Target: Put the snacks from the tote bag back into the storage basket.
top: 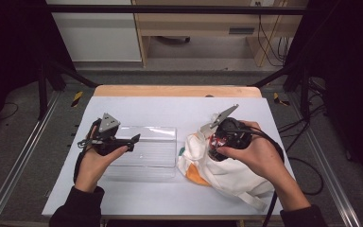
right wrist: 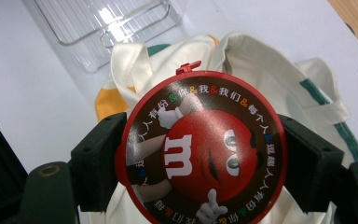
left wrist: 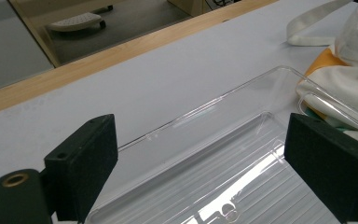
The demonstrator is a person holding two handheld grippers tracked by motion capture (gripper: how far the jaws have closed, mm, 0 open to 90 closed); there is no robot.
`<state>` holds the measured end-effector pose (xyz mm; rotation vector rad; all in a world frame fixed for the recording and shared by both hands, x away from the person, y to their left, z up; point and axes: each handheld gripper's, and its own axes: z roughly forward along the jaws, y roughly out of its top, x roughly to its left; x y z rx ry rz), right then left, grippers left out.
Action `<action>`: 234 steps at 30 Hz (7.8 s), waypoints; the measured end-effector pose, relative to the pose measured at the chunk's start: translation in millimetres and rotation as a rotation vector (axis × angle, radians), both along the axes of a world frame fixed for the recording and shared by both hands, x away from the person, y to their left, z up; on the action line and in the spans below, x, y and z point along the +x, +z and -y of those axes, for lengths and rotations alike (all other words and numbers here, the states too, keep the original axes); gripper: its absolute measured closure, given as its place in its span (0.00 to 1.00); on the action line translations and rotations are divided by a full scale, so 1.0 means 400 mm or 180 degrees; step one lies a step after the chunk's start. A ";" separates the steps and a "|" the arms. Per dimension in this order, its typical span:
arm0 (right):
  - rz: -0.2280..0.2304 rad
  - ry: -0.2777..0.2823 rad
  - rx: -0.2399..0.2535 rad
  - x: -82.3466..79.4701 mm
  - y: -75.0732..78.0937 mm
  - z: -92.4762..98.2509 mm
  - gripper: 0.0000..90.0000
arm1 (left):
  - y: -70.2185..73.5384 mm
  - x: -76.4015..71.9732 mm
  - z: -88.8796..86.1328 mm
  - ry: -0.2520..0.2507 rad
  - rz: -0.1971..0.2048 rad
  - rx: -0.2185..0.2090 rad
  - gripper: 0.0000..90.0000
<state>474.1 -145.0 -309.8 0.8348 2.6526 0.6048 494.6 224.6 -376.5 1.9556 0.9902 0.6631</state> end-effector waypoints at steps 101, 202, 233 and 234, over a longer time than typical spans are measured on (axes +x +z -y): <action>0.0043 0.0884 0.0072 0.148 0.001 -0.323 0.27 | 0.027 0.005 -0.134 0.0176 -0.0052 -0.0348 0.08; -0.0175 0.0993 -0.0121 0.170 -0.175 -0.387 0.27 | 0.013 0.011 -0.140 0.0132 -0.0135 -0.0292 0.09; -0.0215 0.1076 -0.0352 0.168 -0.222 -0.403 0.27 | 0.010 0.013 -0.142 0.0132 -0.0151 -0.0288 0.09; -0.0217 0.1066 -0.0346 0.168 -0.223 -0.404 0.27 | 0.010 0.013 -0.142 0.0132 -0.0152 -0.0288 0.09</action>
